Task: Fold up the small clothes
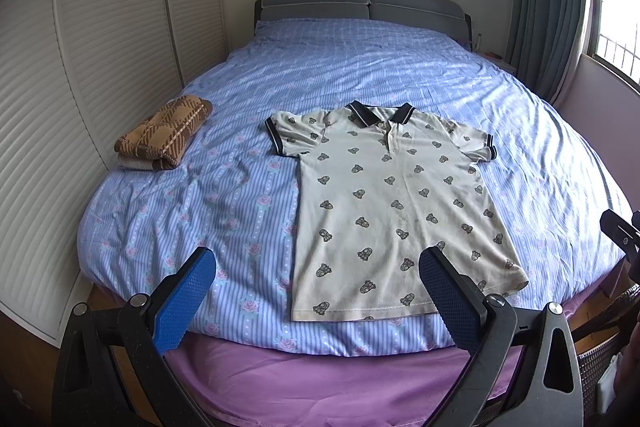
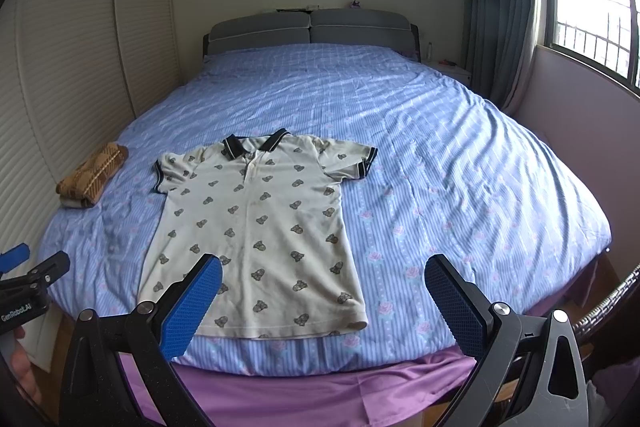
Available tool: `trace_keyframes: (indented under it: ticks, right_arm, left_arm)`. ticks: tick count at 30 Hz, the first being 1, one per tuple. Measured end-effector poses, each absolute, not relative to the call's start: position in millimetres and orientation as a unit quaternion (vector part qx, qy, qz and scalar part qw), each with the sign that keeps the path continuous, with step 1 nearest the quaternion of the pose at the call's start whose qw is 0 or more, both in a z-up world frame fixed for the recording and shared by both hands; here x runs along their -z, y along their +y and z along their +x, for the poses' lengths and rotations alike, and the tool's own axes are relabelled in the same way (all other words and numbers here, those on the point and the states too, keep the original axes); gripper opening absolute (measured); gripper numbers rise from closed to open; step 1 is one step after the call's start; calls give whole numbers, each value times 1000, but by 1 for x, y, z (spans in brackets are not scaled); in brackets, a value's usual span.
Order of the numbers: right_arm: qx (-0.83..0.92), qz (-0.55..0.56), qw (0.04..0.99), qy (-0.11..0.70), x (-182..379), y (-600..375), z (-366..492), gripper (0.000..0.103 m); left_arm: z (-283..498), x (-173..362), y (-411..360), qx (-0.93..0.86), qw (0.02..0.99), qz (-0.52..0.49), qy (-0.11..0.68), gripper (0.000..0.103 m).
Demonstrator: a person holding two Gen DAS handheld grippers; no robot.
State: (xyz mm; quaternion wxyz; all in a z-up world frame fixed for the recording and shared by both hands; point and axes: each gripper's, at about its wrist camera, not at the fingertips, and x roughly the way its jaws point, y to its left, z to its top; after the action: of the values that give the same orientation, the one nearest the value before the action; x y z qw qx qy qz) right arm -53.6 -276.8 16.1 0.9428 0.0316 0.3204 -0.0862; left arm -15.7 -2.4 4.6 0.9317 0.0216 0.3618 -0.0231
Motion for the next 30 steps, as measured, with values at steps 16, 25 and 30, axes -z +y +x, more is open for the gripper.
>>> trace_keyframes:
  ticks: [16, 25, 30]
  right_arm:
    - [86, 33, 943, 321, -15, -278, -53, 102]
    - [85, 37, 943, 320, -14, -279, -53, 102]
    - [84, 32, 940, 330, -14, -276, -53, 102]
  left_arm:
    - [-15, -4, -2, 23, 932, 22, 362, 103]
    - [-15, -3, -1, 21, 933, 20, 360, 103]
    - [-14, 6, -5, 28, 932, 23, 360, 103]
